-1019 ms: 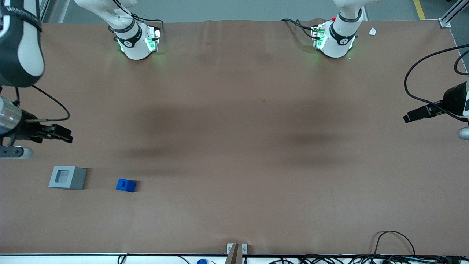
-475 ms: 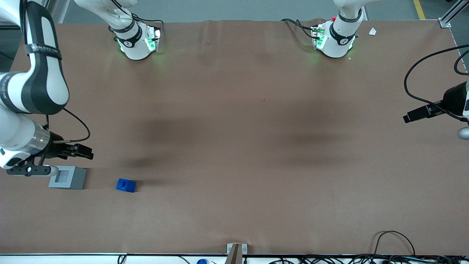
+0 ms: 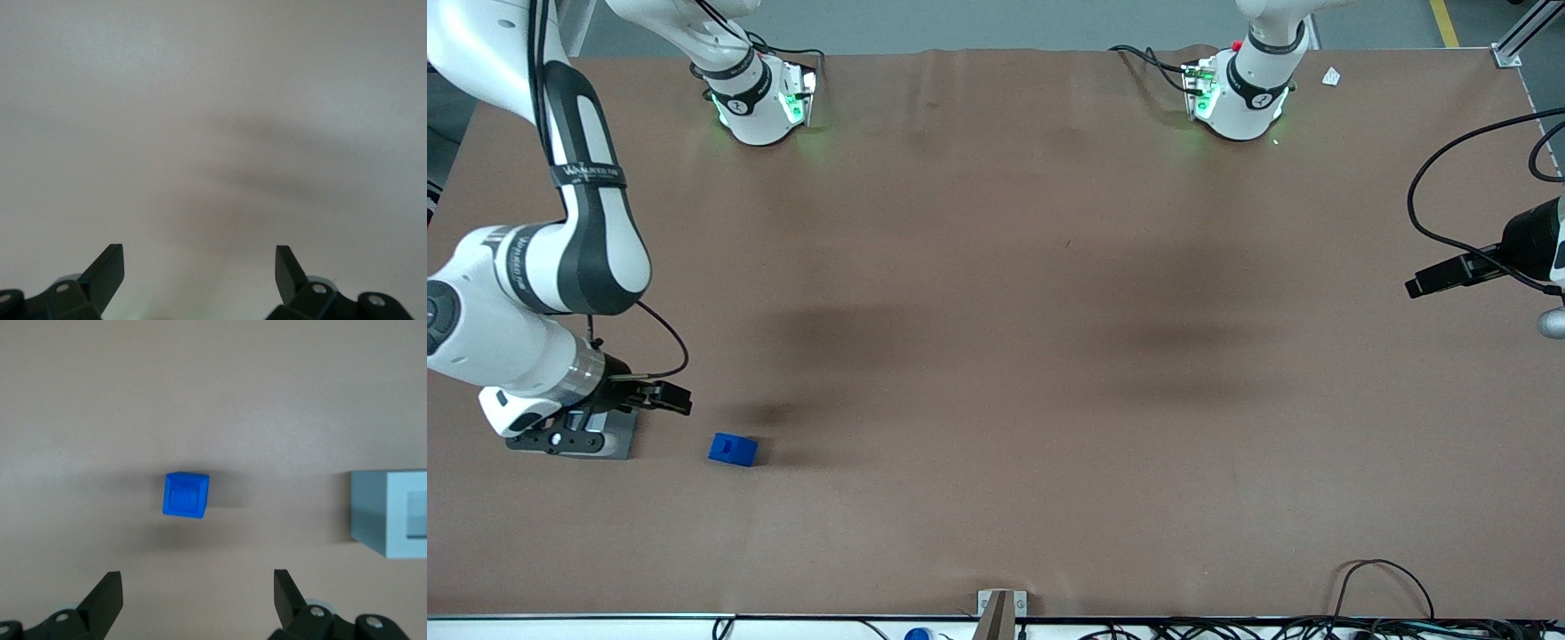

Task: Insert blue part into gray base with right arm
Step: 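Move the open right gripper down toward the blue cube, then lower the right gripper around the blue cube and close on it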

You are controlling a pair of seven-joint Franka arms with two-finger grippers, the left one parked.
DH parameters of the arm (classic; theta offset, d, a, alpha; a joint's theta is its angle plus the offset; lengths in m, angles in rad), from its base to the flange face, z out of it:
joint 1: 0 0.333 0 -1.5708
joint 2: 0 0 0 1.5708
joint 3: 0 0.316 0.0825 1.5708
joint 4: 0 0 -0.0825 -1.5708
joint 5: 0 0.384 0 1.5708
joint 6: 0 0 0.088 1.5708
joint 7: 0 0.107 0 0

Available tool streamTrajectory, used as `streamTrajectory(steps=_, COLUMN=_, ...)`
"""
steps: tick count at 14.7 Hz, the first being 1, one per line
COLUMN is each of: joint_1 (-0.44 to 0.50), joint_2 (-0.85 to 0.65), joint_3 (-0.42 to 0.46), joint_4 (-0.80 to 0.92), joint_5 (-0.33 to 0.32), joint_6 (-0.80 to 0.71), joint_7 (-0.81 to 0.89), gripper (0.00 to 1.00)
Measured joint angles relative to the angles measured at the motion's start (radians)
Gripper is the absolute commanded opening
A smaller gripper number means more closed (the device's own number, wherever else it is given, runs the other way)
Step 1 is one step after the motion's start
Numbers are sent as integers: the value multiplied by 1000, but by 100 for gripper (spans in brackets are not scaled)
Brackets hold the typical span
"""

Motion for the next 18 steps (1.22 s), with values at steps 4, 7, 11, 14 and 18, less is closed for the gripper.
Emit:
streamTrajectory(steps=4, joint_1=16, joint_2=63, joint_3=2, joint_4=0, joint_5=2, joint_6=73, joint_7=18, gripper=100)
streamTrajectory(steps=7, joint_1=26, joint_2=99, joint_3=2, joint_4=2, joint_5=15, joint_6=108, joint_7=39, gripper=100)
streamTrajectory(steps=11, joint_1=27, joint_2=144, joint_3=2, joint_4=3, joint_5=17, joint_6=189, joint_7=44, gripper=100)
streamTrajectory(steps=14, joint_1=27, joint_2=178, joint_3=2, joint_4=15, joint_5=51, joint_6=215, joint_7=47, gripper=100)
streamTrajectory(steps=18, joint_1=29, joint_2=209, joint_3=2, joint_4=38, joint_5=101, joint_6=215, joint_7=63, gripper=100)
